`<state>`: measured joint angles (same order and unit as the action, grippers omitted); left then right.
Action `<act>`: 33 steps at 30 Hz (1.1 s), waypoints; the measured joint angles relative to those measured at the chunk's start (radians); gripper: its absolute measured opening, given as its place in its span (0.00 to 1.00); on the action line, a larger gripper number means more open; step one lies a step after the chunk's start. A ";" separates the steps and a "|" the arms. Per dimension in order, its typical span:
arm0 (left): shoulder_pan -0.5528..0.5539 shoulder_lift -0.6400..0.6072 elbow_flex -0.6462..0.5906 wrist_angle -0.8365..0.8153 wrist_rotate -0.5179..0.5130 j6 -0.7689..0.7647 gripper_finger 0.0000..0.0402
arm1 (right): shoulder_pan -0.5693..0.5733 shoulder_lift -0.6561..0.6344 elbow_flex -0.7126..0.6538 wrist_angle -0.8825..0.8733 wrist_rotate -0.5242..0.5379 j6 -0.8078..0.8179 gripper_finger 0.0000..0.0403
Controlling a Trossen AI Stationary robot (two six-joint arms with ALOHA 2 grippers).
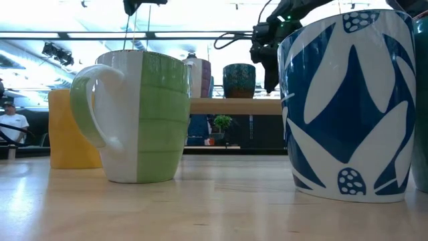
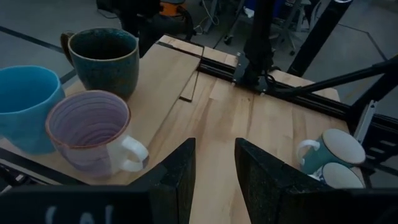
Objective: Place coffee mugs
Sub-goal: Put the blue patterned mug on the shelf
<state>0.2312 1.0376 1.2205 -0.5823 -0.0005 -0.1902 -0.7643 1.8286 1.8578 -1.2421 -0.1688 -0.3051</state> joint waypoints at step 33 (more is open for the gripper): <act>0.001 -0.006 0.000 0.002 0.000 -0.008 0.29 | 0.087 -0.245 -0.517 0.726 -0.014 0.007 0.46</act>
<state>0.2317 1.0321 1.2201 -0.5808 0.0000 -0.1982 -0.6769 1.5841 1.3406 -0.5165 -0.1829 -0.2983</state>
